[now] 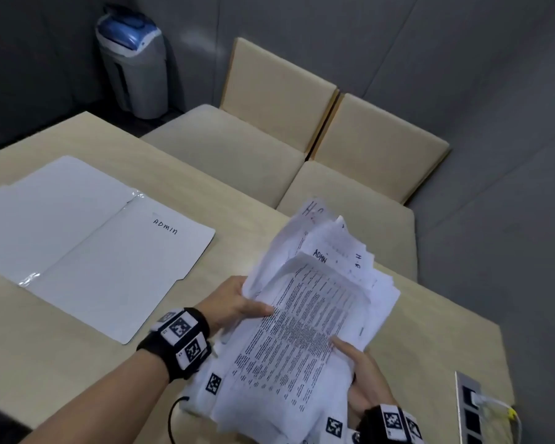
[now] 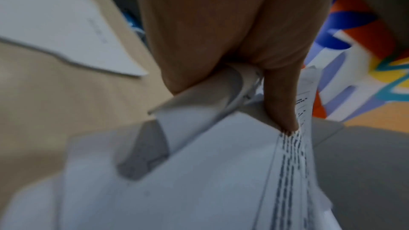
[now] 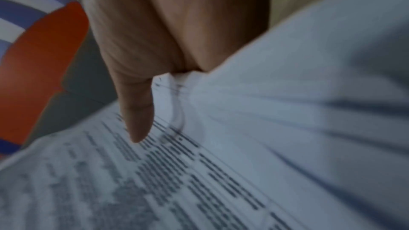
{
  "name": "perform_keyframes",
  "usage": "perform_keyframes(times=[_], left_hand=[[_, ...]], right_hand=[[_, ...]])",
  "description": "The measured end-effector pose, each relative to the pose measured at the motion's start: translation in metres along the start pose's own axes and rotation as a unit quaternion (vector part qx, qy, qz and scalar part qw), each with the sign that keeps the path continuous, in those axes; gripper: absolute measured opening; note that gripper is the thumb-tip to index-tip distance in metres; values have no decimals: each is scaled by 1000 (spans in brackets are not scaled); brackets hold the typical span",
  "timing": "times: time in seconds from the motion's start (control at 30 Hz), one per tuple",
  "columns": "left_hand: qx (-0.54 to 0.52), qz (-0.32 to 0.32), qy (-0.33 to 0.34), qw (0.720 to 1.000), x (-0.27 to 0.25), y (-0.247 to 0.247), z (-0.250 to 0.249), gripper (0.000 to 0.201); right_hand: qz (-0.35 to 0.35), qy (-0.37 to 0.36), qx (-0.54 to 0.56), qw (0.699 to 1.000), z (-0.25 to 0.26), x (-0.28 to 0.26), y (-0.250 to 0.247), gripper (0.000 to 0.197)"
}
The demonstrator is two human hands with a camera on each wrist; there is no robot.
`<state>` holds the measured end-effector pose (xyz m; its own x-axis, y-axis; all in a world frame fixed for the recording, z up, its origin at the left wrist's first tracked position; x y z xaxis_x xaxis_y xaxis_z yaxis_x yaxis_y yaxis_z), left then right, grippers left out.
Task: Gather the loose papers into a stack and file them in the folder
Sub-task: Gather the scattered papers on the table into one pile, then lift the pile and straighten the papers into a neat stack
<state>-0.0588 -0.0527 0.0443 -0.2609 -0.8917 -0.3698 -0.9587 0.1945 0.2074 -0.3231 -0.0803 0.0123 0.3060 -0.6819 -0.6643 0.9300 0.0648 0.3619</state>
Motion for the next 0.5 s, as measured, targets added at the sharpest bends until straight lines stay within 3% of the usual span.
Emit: perform_keyframes(times=[0.07,0.17,0.23,0.33,0.4,0.5], left_hand=[[17,2,66,998,-7,4,-36,11],[39,-54,141,988,-23,2,-85,21],[43,-80,186,978,-34,-2,-111,12],[60,-121,267,954,-47,-10,-135,30],[75,-121,298,944,-47,-6,-144,39],[87,-105,280,950,-28,11,-134,50]], right_hand=[[14,-54,2,998,26,-14,13,48],[27,-183,-25,982,72,-46,35,34],[21,-271,-55,961,102,-71,45,31],[31,-368,-63,927,129,-96,54,36],[52,-389,-63,918,132,-97,60,40],[38,-360,-119,924,111,-77,72,44]])
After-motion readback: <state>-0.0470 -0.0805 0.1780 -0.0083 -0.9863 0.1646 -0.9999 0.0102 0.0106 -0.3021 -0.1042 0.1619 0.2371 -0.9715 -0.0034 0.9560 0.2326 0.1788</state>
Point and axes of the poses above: each hand's wrist, its own x-axis towards the middle knuckle, its own y-axis out of the palm, z = x × y, the point moved 4 cm from there along x, towards the middle knuckle, and after that the axes turned 11 degrees about z, right-handed, at the moved point
